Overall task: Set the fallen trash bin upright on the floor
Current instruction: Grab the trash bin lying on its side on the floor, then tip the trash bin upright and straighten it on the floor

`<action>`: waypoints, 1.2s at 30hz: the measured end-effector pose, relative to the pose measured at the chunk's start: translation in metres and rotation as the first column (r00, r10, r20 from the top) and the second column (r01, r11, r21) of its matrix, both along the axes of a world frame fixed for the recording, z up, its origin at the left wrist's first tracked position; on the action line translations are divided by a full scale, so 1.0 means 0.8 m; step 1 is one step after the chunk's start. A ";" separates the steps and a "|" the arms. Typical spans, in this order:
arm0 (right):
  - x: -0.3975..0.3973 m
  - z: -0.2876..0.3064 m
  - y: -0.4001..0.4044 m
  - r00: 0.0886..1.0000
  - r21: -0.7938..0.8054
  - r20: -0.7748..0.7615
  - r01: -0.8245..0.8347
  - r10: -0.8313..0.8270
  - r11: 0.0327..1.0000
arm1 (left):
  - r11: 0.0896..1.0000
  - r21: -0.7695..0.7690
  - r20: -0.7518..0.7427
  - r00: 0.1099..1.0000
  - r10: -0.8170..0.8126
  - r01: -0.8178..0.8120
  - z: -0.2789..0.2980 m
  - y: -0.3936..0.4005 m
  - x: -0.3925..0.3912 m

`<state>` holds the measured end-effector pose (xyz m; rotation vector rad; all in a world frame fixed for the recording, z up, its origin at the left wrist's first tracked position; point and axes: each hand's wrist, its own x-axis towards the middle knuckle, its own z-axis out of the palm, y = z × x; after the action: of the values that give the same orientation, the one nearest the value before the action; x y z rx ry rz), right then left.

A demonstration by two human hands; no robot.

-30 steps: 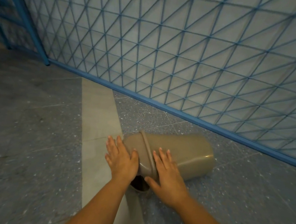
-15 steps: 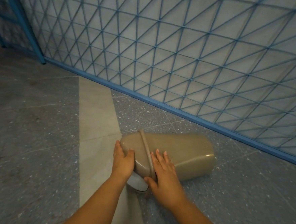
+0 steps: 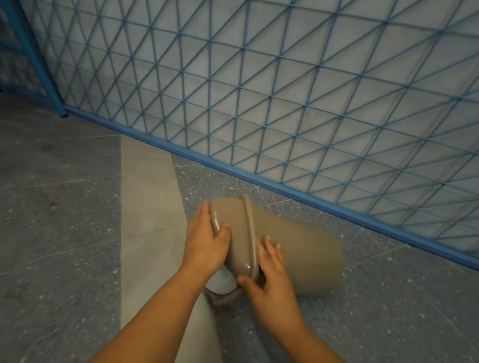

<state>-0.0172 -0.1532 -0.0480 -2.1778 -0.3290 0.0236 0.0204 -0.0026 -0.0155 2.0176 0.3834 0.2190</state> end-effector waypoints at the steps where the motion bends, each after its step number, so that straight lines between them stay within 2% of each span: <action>1: 0.000 0.006 -0.006 1.000 0.045 0.006 0.027 -0.027 0.999 | 0.999 0.048 0.036 0.999 -0.023 0.022 0.011 -0.008 0.002; 6: 0.000 0.032 -0.047 0.984 0.301 -0.047 0.178 -0.172 0.937 | 0.943 0.254 0.183 0.946 -0.267 0.217 0.056 -0.059 0.016; 11: -0.009 0.045 -0.100 0.966 0.571 -0.126 0.257 -0.226 0.780 | 0.755 0.512 0.160 0.819 -0.551 0.409 0.082 -0.134 0.031; 14: -0.013 0.041 -0.130 0.935 0.612 -0.190 0.352 -0.301 0.708 | 0.624 0.640 0.106 0.753 -0.650 0.448 0.088 -0.181 0.035; 17: -0.018 0.037 -0.155 0.906 0.605 -0.220 0.418 -0.363 0.678 | 0.513 0.718 0.046 0.703 -0.710 0.471 0.090 -0.222 0.037; 23: -0.031 0.024 -0.189 0.856 0.566 -0.268 0.511 -0.441 0.647 | 0.375 0.757 -0.028 0.600 -0.800 0.535 0.083 -0.284 0.041; 27: -0.030 0.025 -0.203 0.833 0.585 -0.324 0.549 -0.449 0.596 | 0.351 0.755 -0.077 0.607 -0.791 0.554 0.079 -0.313 0.049; 33: -0.021 0.029 -0.210 0.829 0.578 -0.350 0.558 -0.436 0.596 | 0.370 0.755 -0.080 0.636 -0.768 0.541 0.077 -0.321 0.055; 36: -0.023 0.028 -0.214 0.829 0.582 -0.357 0.557 -0.430 0.592 | 0.442 0.653 -0.026 0.601 -0.799 0.615 0.087 -0.316 0.059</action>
<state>-0.0353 -0.3243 -0.0254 -1.4488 0.3611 -0.1891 0.0679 -0.2551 0.0540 2.5342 -0.8943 0.0867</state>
